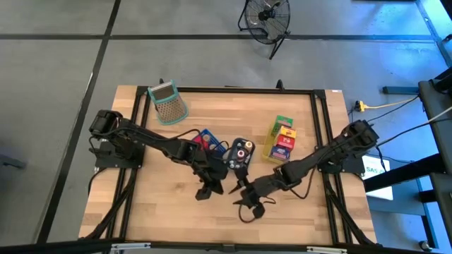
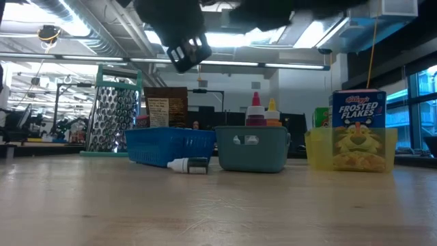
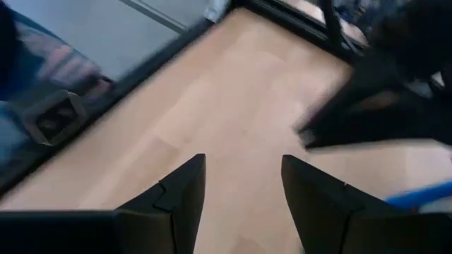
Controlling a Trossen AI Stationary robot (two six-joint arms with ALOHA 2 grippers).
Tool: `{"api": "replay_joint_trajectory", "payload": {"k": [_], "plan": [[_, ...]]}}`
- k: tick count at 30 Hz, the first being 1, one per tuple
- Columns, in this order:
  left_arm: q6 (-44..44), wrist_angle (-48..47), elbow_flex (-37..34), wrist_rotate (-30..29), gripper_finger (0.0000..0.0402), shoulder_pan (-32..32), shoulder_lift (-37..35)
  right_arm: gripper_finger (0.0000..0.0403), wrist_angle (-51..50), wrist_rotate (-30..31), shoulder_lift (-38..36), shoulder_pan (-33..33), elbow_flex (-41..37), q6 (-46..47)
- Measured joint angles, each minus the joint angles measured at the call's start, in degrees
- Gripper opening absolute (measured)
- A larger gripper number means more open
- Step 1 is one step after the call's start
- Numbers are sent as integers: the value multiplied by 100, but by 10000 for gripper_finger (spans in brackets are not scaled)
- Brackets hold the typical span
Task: Pick & Place Kitchen Items
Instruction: Put the green food coloring bottle into the green bin
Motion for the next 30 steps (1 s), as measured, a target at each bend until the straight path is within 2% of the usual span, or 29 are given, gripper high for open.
{"api": "replay_joint_trajectory", "payload": {"k": [4, 9, 14, 18, 24, 30], "plan": [[153, -51, -7, -71, 27, -14, 2, 188, -107, 504, -193, 257, 4, 0], [283, -32, -7, -542, 24, -101, 4, 188, -213, 1286, -277, 513, 8, 0], [493, 53, -7, -1024, 30, -86, 4, 188, -251, 1450, -277, 575, 7, 2], [663, 327, -9, -1102, 44, -132, 4, 188, -257, 1466, -277, 570, 6, 46], [424, 527, -9, -1102, 85, -166, 2, 188, -301, 1462, -277, 573, 8, 149], [369, 525, -9, -1101, 154, -166, 2, 188, -330, 1462, -277, 573, 8, 173]]}}
